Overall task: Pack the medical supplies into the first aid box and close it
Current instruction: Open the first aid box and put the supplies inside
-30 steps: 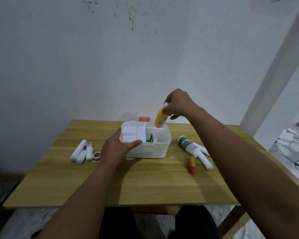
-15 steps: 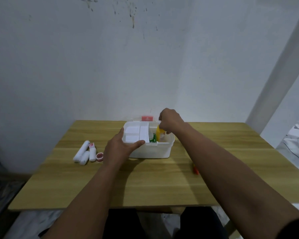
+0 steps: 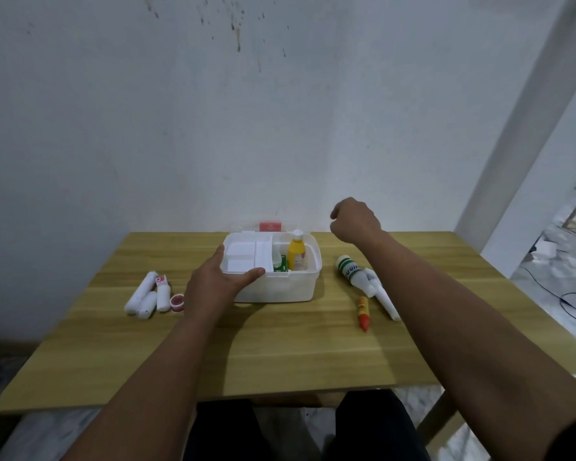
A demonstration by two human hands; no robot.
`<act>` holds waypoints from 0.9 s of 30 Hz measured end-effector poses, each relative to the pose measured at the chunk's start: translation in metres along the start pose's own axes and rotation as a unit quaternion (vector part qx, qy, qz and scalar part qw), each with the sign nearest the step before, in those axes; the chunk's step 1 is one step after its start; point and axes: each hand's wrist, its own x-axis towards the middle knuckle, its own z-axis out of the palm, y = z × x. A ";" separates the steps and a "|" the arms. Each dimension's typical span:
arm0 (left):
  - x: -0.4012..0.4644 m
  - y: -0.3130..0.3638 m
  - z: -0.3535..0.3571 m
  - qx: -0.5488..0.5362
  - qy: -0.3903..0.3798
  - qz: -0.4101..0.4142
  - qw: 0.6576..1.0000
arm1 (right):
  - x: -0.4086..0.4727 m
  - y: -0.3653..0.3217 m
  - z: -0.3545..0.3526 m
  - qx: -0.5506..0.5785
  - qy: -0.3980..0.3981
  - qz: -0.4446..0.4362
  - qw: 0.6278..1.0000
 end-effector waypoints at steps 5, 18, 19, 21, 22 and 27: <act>0.000 0.001 -0.002 -0.010 -0.006 0.003 1.000 | -0.009 0.025 0.004 -0.099 -0.094 0.059 0.989; -0.003 0.003 -0.005 0.004 -0.012 0.004 1.000 | -0.039 0.041 0.029 -0.262 -0.133 0.025 0.956; -0.003 0.004 -0.005 0.006 -0.011 0.004 1.000 | -0.038 0.039 0.030 -0.251 -0.133 0.023 0.958; -0.003 0.004 -0.004 0.006 -0.008 0.003 1.000 | -0.034 0.037 0.030 -0.223 -0.133 0.026 0.965; -0.003 0.004 -0.004 0.005 -0.007 0.003 1.000 | -0.031 0.037 0.030 -0.207 -0.122 0.026 0.970; -0.004 0.005 -0.005 -0.001 -0.011 -0.004 1.000 | -0.019 0.033 0.021 -0.104 -0.069 0.021 0.992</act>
